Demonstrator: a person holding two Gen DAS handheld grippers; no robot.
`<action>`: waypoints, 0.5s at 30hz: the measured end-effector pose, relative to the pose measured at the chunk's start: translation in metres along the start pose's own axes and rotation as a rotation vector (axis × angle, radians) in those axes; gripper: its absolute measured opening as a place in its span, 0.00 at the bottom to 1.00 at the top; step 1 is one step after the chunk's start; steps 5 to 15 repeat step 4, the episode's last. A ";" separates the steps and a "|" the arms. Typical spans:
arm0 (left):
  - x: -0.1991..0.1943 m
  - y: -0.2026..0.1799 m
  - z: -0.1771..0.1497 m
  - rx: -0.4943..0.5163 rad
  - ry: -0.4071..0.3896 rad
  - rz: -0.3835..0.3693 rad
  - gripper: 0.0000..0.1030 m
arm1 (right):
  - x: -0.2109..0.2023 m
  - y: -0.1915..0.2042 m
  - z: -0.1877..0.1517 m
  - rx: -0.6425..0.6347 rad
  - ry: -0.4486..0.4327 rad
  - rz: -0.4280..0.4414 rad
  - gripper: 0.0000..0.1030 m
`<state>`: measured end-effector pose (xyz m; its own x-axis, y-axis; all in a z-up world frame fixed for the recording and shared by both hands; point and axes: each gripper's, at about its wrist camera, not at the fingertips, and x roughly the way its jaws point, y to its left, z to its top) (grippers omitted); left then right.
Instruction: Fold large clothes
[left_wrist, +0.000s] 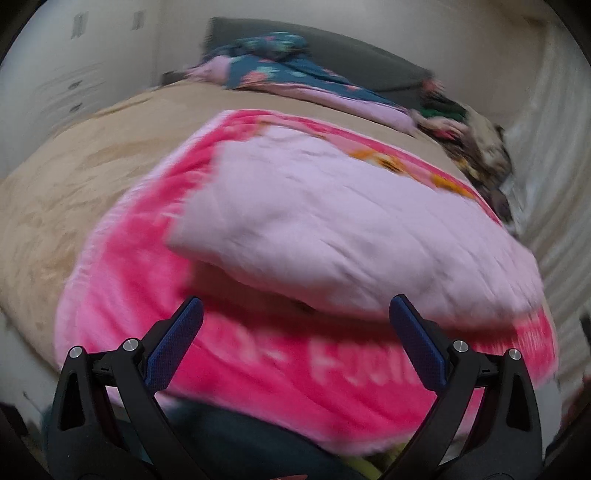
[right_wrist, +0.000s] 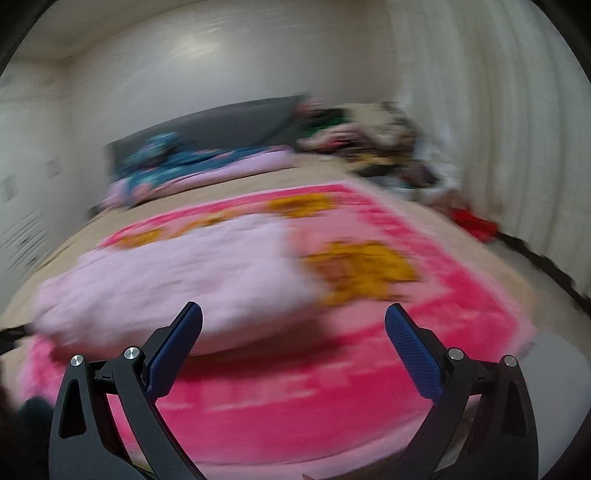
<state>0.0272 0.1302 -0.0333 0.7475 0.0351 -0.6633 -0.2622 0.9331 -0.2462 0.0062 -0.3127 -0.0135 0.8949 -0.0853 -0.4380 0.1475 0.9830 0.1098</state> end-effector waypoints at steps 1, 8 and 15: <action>0.006 0.018 0.012 -0.031 0.001 0.034 0.91 | 0.012 -0.040 -0.003 0.037 0.001 -0.116 0.96; 0.026 0.097 0.059 -0.115 -0.068 0.206 0.91 | 0.046 -0.161 -0.020 0.159 0.087 -0.433 0.96; 0.026 0.097 0.059 -0.115 -0.068 0.206 0.91 | 0.046 -0.161 -0.020 0.159 0.087 -0.433 0.96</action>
